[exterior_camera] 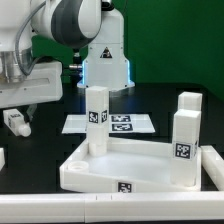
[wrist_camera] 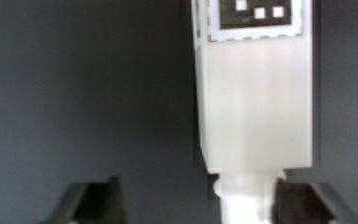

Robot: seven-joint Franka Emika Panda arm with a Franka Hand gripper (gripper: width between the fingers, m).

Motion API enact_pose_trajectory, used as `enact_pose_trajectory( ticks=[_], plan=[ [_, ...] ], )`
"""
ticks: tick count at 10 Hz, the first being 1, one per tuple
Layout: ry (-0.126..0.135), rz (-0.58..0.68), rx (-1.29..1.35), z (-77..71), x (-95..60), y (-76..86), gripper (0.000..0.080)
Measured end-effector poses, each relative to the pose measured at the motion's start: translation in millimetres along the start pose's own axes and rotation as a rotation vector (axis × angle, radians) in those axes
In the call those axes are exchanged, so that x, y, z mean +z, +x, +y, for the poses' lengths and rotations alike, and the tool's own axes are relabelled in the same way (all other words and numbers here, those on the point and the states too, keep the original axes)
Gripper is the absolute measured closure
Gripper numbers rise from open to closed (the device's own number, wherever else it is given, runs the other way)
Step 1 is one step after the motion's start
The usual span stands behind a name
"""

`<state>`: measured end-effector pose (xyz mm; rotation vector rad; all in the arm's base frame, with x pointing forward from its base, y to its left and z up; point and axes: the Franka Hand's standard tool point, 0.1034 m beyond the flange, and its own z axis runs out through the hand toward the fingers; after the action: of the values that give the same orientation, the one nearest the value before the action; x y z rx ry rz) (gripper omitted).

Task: Assemble desk

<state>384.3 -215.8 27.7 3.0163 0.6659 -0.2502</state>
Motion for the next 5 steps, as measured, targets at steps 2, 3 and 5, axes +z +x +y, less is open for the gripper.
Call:
enact_pose_trajectory(
  ticks=[2,3,5],
  plan=[
    [0.0,0.0,0.001,0.0,0.0,0.0,0.0672],
    [0.006,-0.007,0.017,-3.2,-0.1,1.6,0.0772],
    [0.018,-0.045,0.018,-16.5,-2.1,6.6,0.0791]
  ],
)
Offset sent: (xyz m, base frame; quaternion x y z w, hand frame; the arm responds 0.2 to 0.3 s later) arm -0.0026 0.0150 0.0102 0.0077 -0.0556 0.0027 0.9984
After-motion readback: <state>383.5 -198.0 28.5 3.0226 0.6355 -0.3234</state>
